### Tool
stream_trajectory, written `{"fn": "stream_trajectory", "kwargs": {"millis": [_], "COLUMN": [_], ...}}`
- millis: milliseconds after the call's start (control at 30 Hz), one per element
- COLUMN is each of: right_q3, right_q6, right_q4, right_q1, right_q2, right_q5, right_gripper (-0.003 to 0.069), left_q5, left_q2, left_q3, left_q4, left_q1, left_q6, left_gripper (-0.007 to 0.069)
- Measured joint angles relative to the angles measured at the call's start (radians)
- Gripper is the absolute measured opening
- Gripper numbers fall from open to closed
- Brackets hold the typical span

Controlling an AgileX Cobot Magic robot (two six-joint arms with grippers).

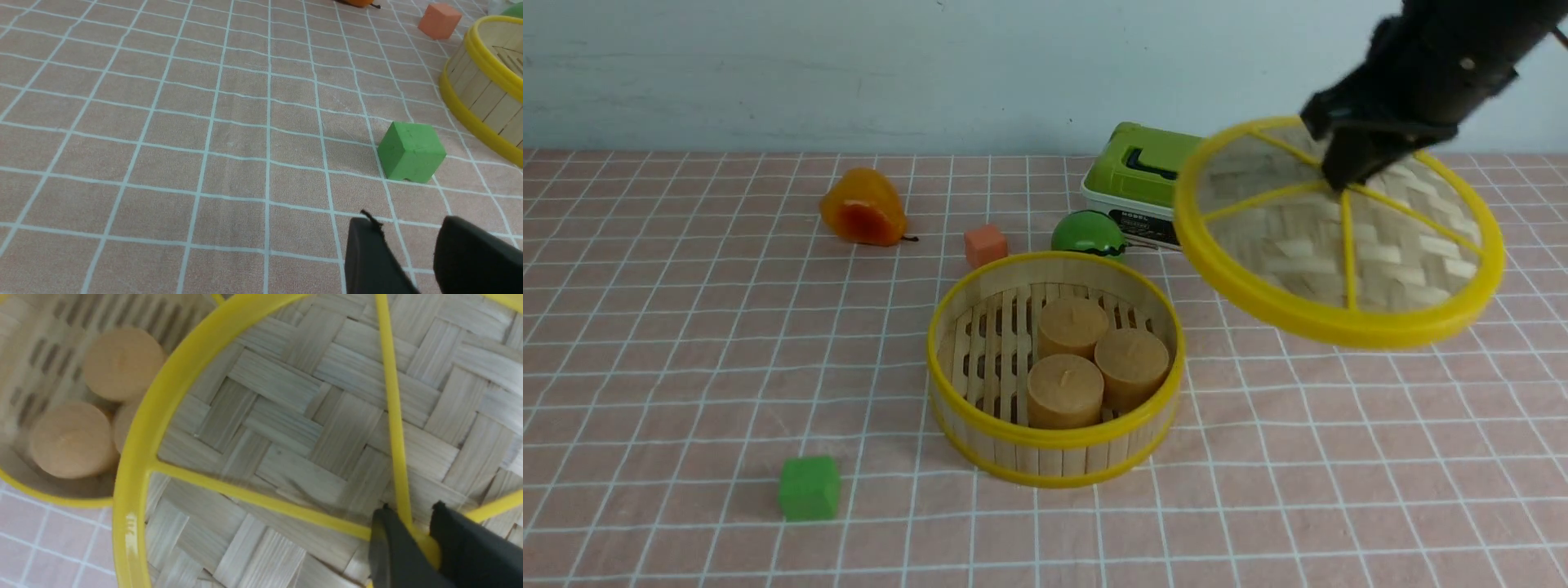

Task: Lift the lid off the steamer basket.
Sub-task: Use the right arm to place the steamer lid on the table

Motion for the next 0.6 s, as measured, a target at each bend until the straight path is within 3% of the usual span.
{"fn": "stream_trajectory", "kwargs": {"millis": [100, 300, 433, 600], "right_q3": [0.183, 0.391, 0.441, 0.441], "right_q6": [-0.001, -0.005, -0.008, -0.008], "right_q4": [-0.001, -0.001, 0.005, 0.012], "right_q1": [-0.063, -0.089, -0.081, -0.08], "right_q2": [-0.023, -0.015, 0.034, 0.093], "right_q5": [-0.113, -0.356, -0.513, -0.595], "right_gripper": [0.008, 0.008, 0.008, 0.008], "left_q5": [0.0, 0.0, 0.0, 0.0], "left_q2": [0.0, 0.0, 0.0, 0.0], "left_q3": [0.0, 0.0, 0.0, 0.0], "left_q4": [0.0, 0.0, 0.0, 0.0], "left_q1": [0.0, 0.0, 0.0, 0.0], "left_q6": [0.0, 0.0, 0.0, 0.0], "left_gripper": [0.0239, 0.0239, 0.0239, 0.0239]}}
